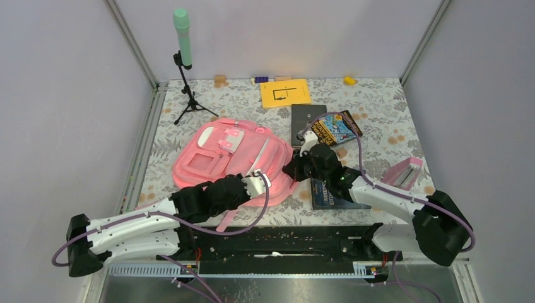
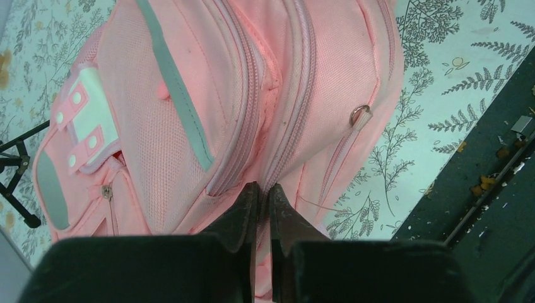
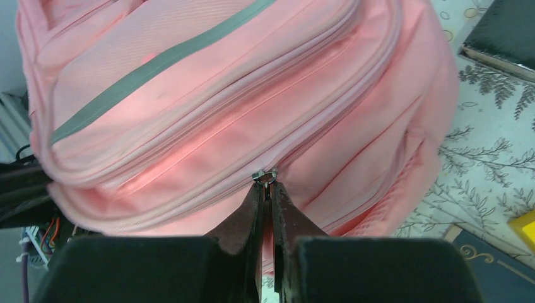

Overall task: Pack the student bag
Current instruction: Zip the student bag at the center of the board.

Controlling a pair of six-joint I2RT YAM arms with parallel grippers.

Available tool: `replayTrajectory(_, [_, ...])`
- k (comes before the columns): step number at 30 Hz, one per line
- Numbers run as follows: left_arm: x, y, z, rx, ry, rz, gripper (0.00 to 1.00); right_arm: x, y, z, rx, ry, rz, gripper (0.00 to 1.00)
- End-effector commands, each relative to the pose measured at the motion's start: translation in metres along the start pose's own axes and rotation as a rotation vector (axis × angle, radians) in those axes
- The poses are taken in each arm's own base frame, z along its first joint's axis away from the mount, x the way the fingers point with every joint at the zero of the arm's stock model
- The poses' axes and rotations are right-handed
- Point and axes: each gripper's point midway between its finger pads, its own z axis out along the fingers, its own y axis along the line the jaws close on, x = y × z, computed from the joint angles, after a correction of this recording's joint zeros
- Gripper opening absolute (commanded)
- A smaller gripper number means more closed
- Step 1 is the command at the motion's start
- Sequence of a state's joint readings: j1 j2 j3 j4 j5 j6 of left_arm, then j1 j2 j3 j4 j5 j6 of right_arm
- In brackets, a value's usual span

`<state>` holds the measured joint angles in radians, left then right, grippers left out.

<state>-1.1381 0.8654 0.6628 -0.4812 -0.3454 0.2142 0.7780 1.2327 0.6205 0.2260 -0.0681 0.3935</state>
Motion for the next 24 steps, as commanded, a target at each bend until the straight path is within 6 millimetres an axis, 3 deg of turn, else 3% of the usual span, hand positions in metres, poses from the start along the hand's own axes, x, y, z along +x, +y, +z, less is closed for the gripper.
replayTrajectory(1, [0.001, 0.024, -0.013, -0.111, 0.010, -0.014, 0.00, -0.031, -0.028, 0.014, 0.060, -0.055, -0.006, 0.00])
replayTrajectory(4, [-0.002, 0.019, -0.013, -0.082, -0.004, -0.036, 0.03, -0.037, -0.021, 0.017, 0.015, -0.047, -0.010, 0.00])
replayTrajectory(7, [-0.018, 0.013, -0.016, -0.045, -0.039, -0.102, 0.45, -0.035, -0.007, 0.015, -0.059, -0.040, -0.015, 0.00])
replayTrajectory(12, [-0.082, 0.011, -0.022, 0.012, -0.214, -0.281, 0.86, -0.020, -0.006, 0.009, -0.084, -0.026, 0.011, 0.00])
replayTrajectory(15, [-0.111, 0.014, -0.015, 0.003, -0.259, -0.359, 0.88, -0.014, -0.007, 0.006, -0.086, -0.024, 0.023, 0.00])
replayTrajectory(19, [-0.135, 0.009, 0.014, -0.002, -0.219, -0.412, 0.88, -0.010, -0.010, 0.005, -0.077, -0.019, 0.029, 0.00])
replayTrajectory(24, [-0.146, -0.002, 0.047, -0.003, -0.162, -0.448, 0.83, -0.013, -0.012, 0.004, -0.059, -0.030, 0.041, 0.00])
